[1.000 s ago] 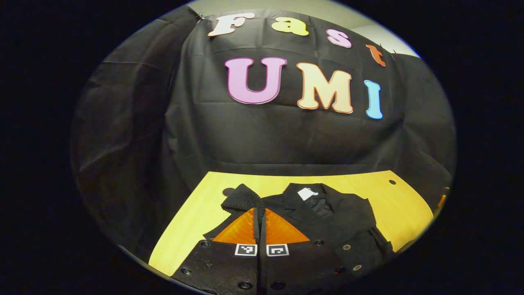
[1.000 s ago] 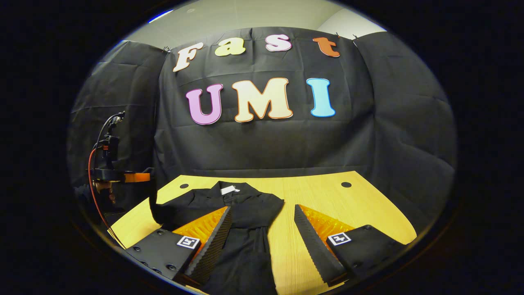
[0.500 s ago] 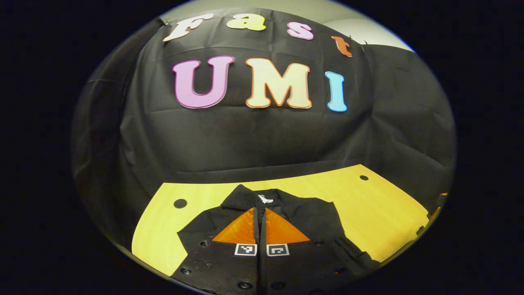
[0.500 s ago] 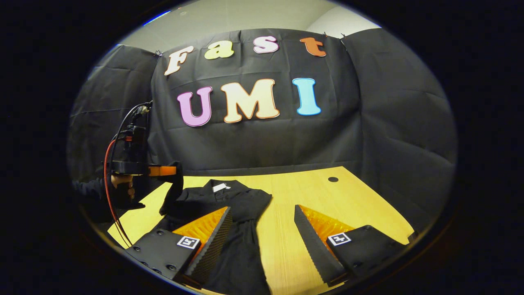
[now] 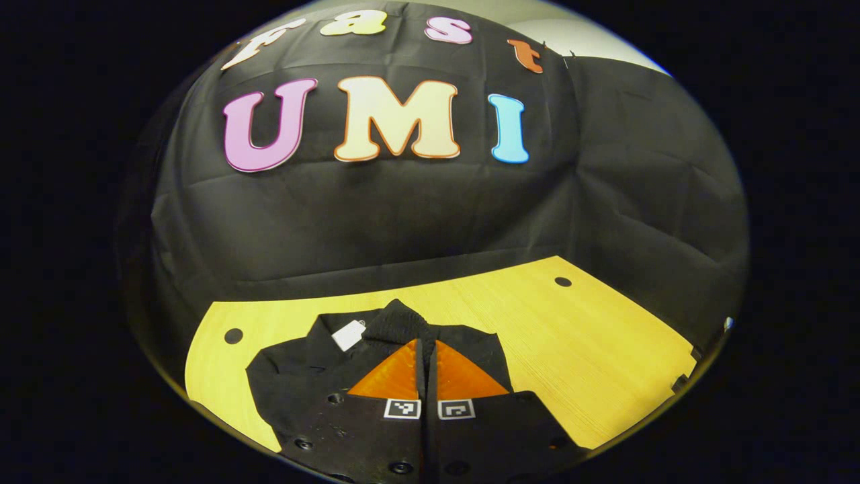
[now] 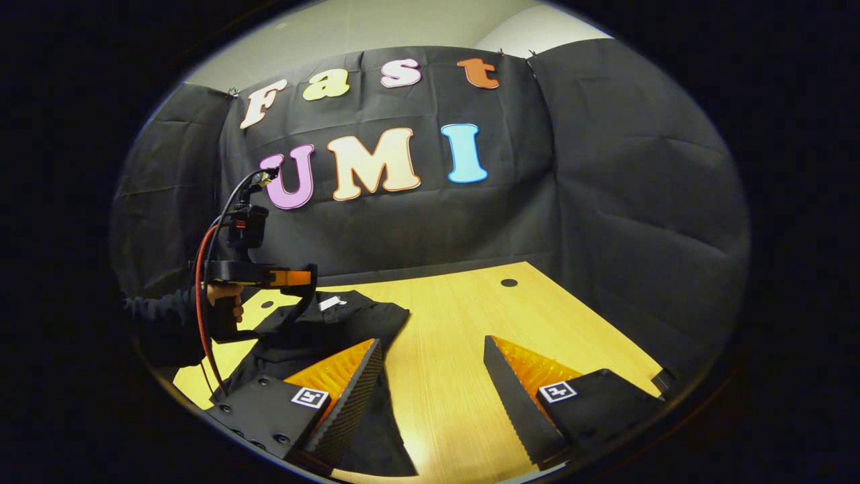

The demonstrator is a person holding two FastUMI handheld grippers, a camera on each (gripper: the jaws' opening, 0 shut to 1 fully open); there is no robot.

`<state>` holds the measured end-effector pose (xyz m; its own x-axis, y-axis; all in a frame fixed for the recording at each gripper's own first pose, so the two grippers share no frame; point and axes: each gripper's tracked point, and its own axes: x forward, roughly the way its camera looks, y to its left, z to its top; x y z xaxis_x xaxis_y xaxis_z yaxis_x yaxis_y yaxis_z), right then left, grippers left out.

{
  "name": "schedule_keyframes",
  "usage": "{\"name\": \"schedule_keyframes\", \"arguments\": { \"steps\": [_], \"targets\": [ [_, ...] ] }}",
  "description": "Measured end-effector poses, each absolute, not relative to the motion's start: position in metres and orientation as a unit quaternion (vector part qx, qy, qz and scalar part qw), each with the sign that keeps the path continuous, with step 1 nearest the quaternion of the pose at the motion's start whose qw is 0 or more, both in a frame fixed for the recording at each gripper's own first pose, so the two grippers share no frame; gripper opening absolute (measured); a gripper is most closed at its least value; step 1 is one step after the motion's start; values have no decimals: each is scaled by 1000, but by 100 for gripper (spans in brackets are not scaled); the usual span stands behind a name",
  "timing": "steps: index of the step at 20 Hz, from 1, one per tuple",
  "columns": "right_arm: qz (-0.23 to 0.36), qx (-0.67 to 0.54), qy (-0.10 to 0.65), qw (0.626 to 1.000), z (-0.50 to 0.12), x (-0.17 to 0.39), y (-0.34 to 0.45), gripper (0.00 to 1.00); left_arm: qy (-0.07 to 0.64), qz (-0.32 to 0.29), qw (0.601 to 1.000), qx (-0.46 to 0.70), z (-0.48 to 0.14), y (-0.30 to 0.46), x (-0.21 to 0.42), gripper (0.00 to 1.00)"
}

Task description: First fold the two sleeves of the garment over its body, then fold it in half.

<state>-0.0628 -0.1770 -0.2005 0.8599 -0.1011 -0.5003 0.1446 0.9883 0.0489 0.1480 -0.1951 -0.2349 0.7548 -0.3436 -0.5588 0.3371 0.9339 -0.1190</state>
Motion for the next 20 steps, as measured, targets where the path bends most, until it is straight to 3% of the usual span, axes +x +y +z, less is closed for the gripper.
{"name": "schedule_keyframes", "arguments": {
  "steps": [5, 6, 8, 9, 14, 15, 16, 20],
  "targets": [
    [-79, 47, 262, 961, -204, -76, -184, 97, 333, -187, 924, 6, -257, -219, 147, 0],
    [-76, 47, 260, 961, -203, -74, -182, 97, 330, -195, 924, -5, -248, -223, 148, 15],
    [-59, 46, 259, 963, -204, -68, -176, 97, 296, -184, 937, -17, -233, -218, 143, 87],
    [-46, 44, 258, 964, -205, -64, -171, 97, 281, -182, 942, -23, -218, -213, 140, 94],
    [31, 37, 262, 964, -216, -48, -141, 98, 219, -140, 965, -20, -162, -142, 99, 96],
    [40, 37, 265, 963, -220, -47, -138, 94, 211, -133, 968, -17, -154, -128, 89, 95],
    [47, 39, 266, 962, -222, -46, -133, 98, 209, -125, 970, -12, -151, -113, 77, 93],
    [64, 33, 274, 959, -232, -49, -112, 98, 221, -94, 971, 0, -155, -59, 24, 93]
  ]
}}
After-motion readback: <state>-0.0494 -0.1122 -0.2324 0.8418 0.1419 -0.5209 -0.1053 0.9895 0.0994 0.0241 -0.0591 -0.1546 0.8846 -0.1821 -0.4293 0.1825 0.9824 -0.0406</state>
